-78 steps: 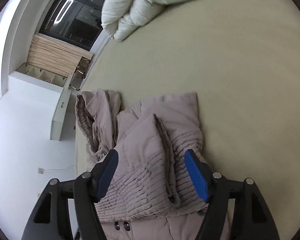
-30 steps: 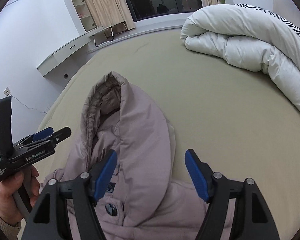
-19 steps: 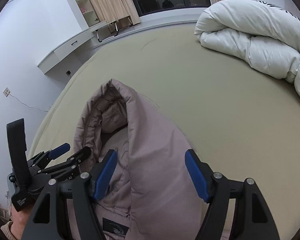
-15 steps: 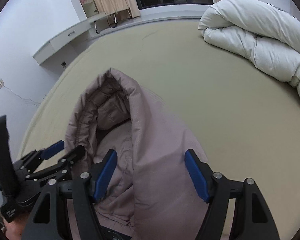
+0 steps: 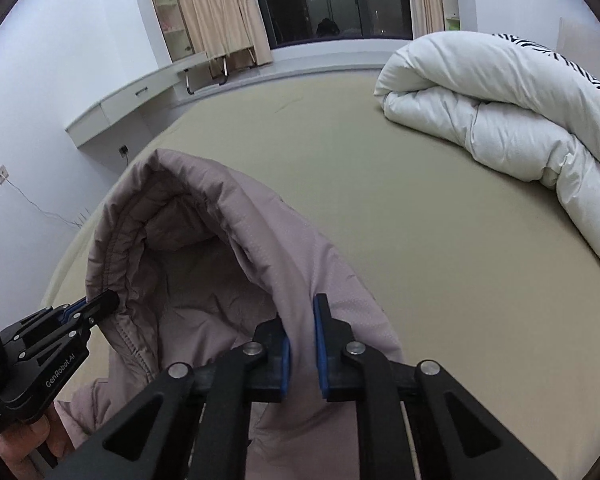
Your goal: Fold large clothes
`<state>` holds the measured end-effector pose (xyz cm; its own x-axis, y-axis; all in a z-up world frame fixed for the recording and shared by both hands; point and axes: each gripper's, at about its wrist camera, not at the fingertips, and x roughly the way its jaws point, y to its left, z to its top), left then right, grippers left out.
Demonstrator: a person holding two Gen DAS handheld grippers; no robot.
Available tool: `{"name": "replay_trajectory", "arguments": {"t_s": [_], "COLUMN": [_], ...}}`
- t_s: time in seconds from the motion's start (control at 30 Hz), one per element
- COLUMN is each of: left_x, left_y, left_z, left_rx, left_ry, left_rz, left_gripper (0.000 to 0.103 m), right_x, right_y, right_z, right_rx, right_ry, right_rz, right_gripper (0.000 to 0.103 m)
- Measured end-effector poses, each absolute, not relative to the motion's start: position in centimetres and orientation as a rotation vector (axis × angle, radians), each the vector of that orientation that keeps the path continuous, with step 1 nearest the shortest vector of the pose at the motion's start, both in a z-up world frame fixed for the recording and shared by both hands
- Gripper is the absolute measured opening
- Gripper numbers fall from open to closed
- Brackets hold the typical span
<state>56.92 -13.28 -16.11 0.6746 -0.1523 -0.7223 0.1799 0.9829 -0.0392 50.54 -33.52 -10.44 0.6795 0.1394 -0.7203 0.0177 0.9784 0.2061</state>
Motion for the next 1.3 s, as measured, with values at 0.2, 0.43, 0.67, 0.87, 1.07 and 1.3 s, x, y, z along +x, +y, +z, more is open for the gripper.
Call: {"name": "replay_trajectory", "arguments": {"t_s": [0.2, 0.43, 0.67, 0.87, 1.07, 1.3], "left_x": [48.4, 37.4, 29.3, 25.6, 21.2, 16.7], "left_y": [-11.3, -9.1, -7.3, -6.1, -3.5, -4.5], "left_z": [-11.8, -11.0, -13.8, -19.8, -23.0, -16.3], "left_rx": [0.012, 0.012, -0.065, -0.127, -0.201, -0.188], "left_ry": [0.722, 0.725, 0.817, 0.925, 0.983, 0.832], "left_rz": [-0.205, -0.211, -0.173, -0.116, -0.072, -0.2], "left_gripper": [0.007, 0.006, 0.006, 0.006, 0.005, 0.005], "right_x": [42.1, 33.0, 27.5, 25.1, 24.8, 21.5], "right_y": [-33.9, -34.4, -35.6, -35.1, -36.0, -36.9], "right_z": [-6.4, -6.2, -9.7, -14.5, -18.3, -15.2], "right_rx": [0.221, 0.3, 0.398, 0.438, 0.485, 0.408], "right_ry": [0.74, 0.745, 0.811, 0.883, 0.964, 0.915], "right_rz": [0.098, 0.096, 0.059, 0.012, 0.002, -0.027], "right_gripper": [0.012, 0.012, 0.011, 0.01, 0.006, 0.037]}}
